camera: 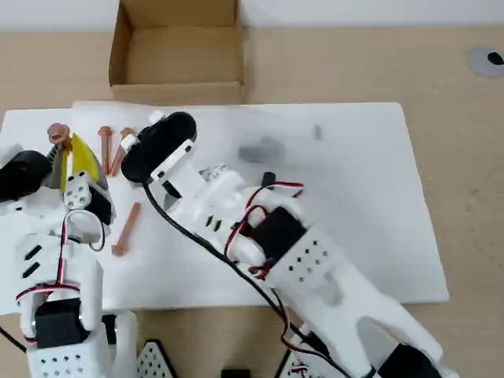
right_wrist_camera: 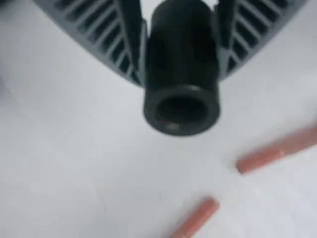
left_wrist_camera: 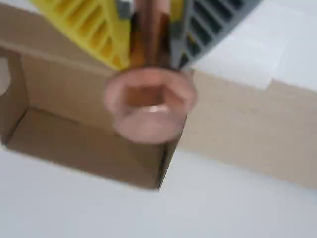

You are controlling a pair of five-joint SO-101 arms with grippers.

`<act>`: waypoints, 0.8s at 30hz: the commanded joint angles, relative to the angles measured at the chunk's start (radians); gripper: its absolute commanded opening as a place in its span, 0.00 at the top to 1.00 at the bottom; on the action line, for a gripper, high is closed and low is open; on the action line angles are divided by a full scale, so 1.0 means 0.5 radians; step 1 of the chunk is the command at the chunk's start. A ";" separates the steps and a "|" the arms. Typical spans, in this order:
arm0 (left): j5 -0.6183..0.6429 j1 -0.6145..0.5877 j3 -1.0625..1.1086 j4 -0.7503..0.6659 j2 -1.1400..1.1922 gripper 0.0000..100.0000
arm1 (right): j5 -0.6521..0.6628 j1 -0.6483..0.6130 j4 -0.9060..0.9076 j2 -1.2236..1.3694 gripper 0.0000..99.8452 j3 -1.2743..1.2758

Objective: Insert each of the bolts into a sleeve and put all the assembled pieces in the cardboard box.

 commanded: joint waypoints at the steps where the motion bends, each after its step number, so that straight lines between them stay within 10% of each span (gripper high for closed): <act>1: 0.006 0.025 -0.292 0.092 -0.002 0.99 | -0.015 0.069 -0.430 -0.078 0.99 0.192; 13: -0.209 0.046 -1.148 0.700 0.520 0.99 | -0.015 0.388 -1.231 -0.078 0.99 0.554; 24: -0.199 0.663 -1.534 0.822 1.054 0.99 | 0.055 0.419 -1.639 -0.578 0.99 0.916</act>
